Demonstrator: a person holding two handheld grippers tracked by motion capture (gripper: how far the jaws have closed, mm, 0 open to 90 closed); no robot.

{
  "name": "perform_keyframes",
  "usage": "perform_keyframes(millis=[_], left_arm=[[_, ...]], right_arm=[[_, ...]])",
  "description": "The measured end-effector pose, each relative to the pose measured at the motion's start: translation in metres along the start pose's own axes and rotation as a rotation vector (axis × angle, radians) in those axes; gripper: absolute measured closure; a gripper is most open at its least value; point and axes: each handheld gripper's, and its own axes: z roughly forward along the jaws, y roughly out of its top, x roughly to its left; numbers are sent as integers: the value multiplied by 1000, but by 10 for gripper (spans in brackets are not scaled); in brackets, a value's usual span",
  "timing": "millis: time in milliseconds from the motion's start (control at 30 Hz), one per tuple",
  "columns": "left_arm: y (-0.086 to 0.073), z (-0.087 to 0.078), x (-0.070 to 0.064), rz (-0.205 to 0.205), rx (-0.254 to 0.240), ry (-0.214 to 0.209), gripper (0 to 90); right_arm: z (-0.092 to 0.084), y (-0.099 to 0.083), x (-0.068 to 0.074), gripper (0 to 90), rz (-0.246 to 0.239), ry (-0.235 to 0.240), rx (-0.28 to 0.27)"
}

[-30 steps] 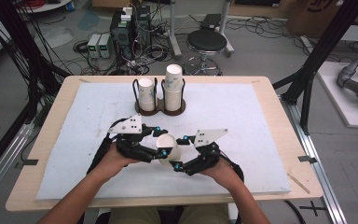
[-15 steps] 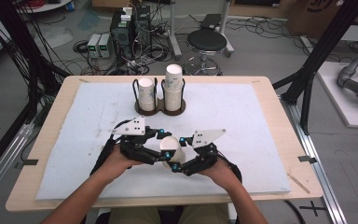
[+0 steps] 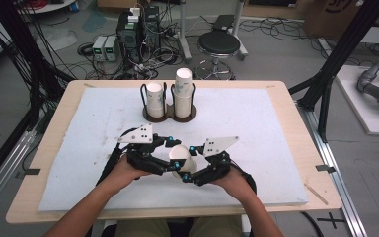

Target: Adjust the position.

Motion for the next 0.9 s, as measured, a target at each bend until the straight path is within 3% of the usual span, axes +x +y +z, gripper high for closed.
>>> perform_keyframes(millis=[67, 267, 400, 600, 900], left_arm=[[0, -2, 2, -23, 5, 14, 140], [0, -9, 4, -13, 31, 0, 140], [1, -13, 5, -4, 67, -1, 141], [6, -18, 6, 25, 113, -2, 145], [9, -19, 2, 52, 171, -19, 148]], right_arm=[[-1, 0, -1, 273, -2, -4, 8], [-4, 2, -2, 276, -26, -31, 56], [-5, 5, -3, 276, -58, -43, 123], [-2, 17, -2, 276, -109, -14, 247], [0, 32, -3, 276, -154, 10, 345]])
